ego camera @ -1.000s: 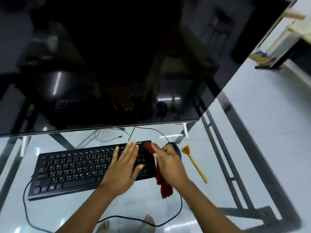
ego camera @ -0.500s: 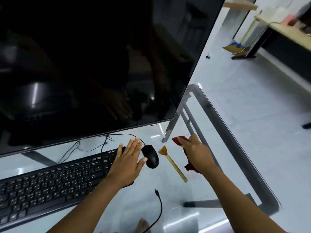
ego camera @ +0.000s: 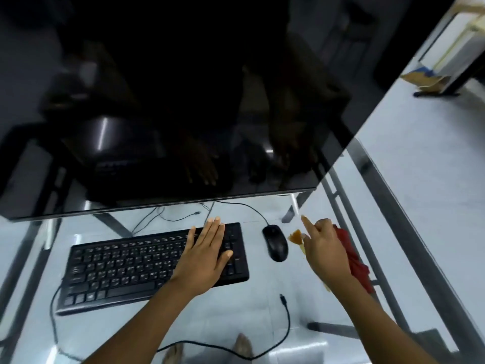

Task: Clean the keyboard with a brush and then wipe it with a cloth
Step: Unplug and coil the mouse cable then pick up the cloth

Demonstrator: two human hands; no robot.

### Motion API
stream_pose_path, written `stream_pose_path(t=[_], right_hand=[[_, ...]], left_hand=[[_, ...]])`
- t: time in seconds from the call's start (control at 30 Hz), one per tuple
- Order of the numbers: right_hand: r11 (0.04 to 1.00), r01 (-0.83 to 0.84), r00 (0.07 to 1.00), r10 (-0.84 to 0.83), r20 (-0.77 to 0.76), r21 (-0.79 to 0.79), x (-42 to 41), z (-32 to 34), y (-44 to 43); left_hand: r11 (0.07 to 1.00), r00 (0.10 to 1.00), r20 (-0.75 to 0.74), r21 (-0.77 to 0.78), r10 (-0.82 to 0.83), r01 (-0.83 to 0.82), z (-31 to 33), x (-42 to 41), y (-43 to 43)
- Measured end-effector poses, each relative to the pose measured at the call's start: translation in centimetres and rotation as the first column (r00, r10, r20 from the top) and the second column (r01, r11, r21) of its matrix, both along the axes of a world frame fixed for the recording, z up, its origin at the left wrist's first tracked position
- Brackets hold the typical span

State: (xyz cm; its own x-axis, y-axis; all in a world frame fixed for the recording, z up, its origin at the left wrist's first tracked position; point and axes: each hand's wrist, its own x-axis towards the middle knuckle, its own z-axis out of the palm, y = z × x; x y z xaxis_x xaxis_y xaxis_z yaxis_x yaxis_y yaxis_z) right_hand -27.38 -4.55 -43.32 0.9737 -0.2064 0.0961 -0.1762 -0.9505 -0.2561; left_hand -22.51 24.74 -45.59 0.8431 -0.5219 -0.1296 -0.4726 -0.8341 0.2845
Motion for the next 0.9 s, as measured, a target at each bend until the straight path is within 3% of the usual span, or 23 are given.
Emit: stream_pose_path(t=[0.17, 0.37, 0.5, 0.6, 0.9], right_hand=[[0.99, -0.135, 0.991, 0.134, 0.028, 0.041, 2.2, 0.7, 10.3], [0.991, 0.018, 0.979, 0.009, -0.202, 0.132, 2.4, -1.3, 15.8], [0.955, 0.155, 0.967, -0.094, -0.237, 0.252, 1.1, -1.9, 16.7], [0.928, 0.178, 0.966, -0.102, -0.238, 0.328, 0.2, -2.8, 16.4], [0.917, 0.185, 0.959, -0.09, -0.268, 0.354, 2.8, -2.7, 17.5]], left_hand=[[0.99, 0.99, 0.024, -0.022, 0.141, -0.141, 0.5, -0.3, 8.1], [0.926, 0.926, 0.037, -0.045, 0.377, -0.375, 0.5, -1.9, 18.1], [0.85, 0.846, -0.126, -0.04, 0.518, -0.526, 0.0, -3.7, 22.9], [0.837, 0.825, -0.209, -0.049, 0.525, -0.545, -0.8, -4.5, 24.8], [0.817, 0.835, -0.218, -0.191, 0.505, -0.544, -1.2, -2.1, 26.1]])
